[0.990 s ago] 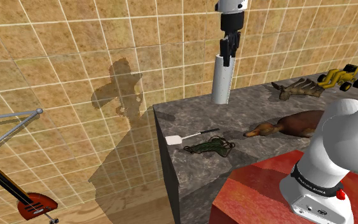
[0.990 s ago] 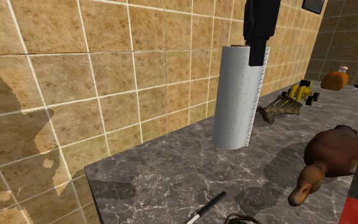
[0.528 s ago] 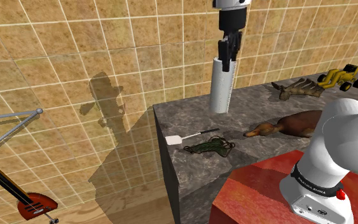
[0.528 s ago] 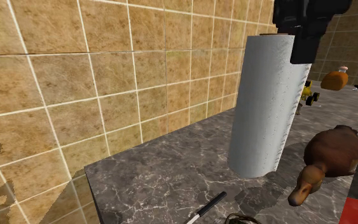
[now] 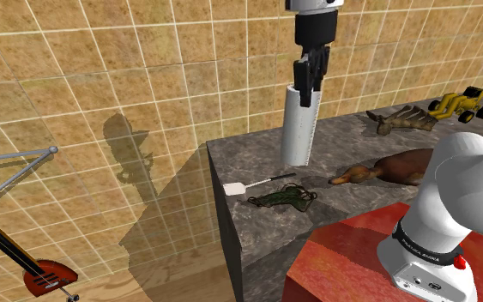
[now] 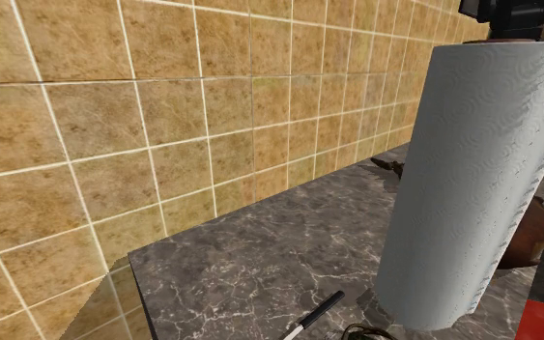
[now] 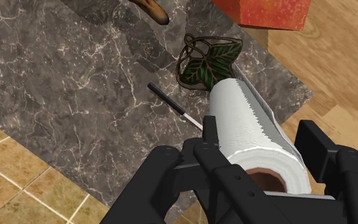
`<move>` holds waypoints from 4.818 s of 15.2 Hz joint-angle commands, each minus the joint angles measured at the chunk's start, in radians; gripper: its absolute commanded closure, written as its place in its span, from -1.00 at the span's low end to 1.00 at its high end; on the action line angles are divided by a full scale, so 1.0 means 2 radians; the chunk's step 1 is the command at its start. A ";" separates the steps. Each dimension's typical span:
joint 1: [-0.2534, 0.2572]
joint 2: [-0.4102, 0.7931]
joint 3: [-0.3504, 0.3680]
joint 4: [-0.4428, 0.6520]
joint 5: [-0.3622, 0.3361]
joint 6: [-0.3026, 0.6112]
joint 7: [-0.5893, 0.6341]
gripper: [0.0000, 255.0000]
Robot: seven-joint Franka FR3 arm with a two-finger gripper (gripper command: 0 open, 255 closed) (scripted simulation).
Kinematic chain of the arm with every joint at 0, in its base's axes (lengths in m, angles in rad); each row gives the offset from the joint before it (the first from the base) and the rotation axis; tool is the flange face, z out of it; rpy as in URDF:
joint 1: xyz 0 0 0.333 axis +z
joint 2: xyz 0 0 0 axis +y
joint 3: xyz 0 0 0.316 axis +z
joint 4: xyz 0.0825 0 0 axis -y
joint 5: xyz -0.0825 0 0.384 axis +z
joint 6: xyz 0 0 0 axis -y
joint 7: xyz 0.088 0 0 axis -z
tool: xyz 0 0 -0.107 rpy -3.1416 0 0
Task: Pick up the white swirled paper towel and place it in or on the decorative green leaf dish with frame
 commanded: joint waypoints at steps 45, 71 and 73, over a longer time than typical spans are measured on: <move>-0.003 0.116 -0.188 -0.136 0.079 0.302 -0.279 -1.00; -0.013 0.175 -0.187 -0.164 0.132 0.383 -0.179 -1.00; -0.020 0.204 -0.188 -0.172 0.165 0.417 -0.112 -1.00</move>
